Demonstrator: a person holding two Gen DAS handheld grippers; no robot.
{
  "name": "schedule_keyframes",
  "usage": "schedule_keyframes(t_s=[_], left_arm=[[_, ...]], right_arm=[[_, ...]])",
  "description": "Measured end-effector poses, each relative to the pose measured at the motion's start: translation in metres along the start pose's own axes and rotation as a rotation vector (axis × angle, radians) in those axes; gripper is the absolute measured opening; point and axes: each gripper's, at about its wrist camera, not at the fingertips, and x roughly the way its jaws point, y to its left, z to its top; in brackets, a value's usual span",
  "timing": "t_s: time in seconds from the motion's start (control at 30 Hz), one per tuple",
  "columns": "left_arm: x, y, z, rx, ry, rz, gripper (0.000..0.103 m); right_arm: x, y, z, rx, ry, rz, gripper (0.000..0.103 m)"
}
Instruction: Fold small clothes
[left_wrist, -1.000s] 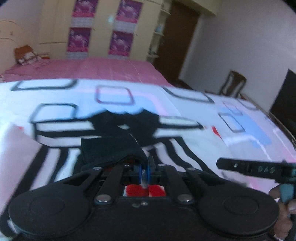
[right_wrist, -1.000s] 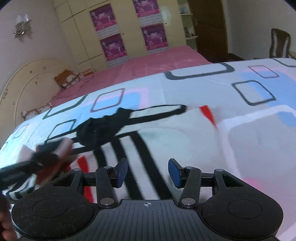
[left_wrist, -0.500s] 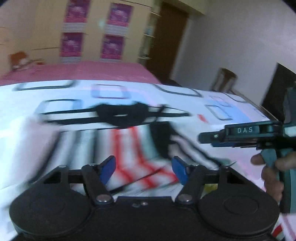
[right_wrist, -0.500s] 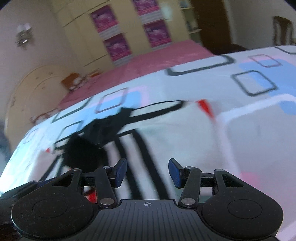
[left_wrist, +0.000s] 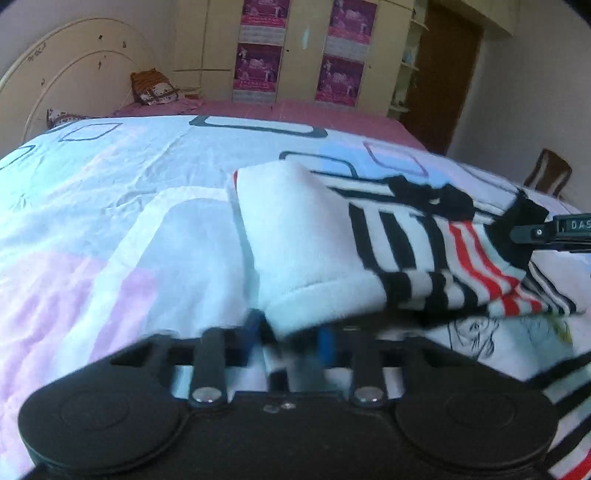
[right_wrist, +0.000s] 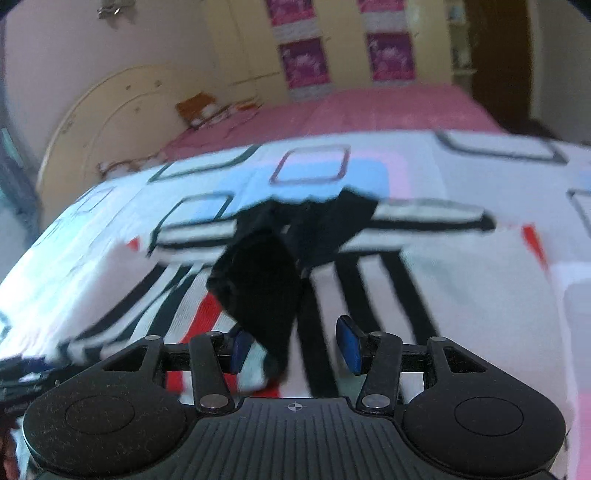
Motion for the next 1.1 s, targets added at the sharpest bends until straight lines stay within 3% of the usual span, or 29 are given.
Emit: schedule_keyframes(t_s=[0.1,0.27,0.4,0.63,0.67,0.7,0.77,0.83,0.87,1.1], left_arm=[[0.0,0.004,-0.001,0.006,0.0,0.007,0.02],[0.003,0.009,-0.003,0.014,0.01,-0.013,0.019],[0.005,0.01,-0.003,0.013,0.016,-0.02,0.019],[0.005,0.008,-0.001,0.053,0.029,-0.019,0.019],[0.005,0.007,-0.001,0.057,0.031,-0.019,0.019],[0.005,0.008,-0.001,0.055,0.033,-0.021,0.019],[0.005,0.008,-0.001,0.057,0.036,-0.024,0.019],[0.006,0.008,-0.001,0.059,0.038,-0.027,0.019],[0.006,0.008,0.0,0.062,0.039,-0.029,0.019],[0.007,0.01,0.001,0.068,0.051,-0.037,0.019]], right_arm=[[-0.006,-0.002,0.011,-0.007,-0.024,-0.015,0.005],[-0.055,-0.02,0.017,0.051,-0.191,-0.018,0.004],[-0.024,-0.04,-0.023,0.095,-0.008,-0.043,0.005],[-0.029,-0.06,-0.044,0.247,0.012,-0.007,0.005],[-0.031,-0.064,-0.044,0.271,0.006,0.006,0.011],[-0.034,-0.07,-0.044,0.307,-0.008,0.015,0.024],[-0.036,-0.078,-0.04,0.364,-0.012,0.017,0.031],[-0.035,-0.086,-0.037,0.412,-0.012,0.052,0.024],[-0.036,-0.087,-0.036,0.396,-0.009,0.055,0.004],[-0.05,-0.074,-0.046,0.321,-0.03,0.041,0.004]])
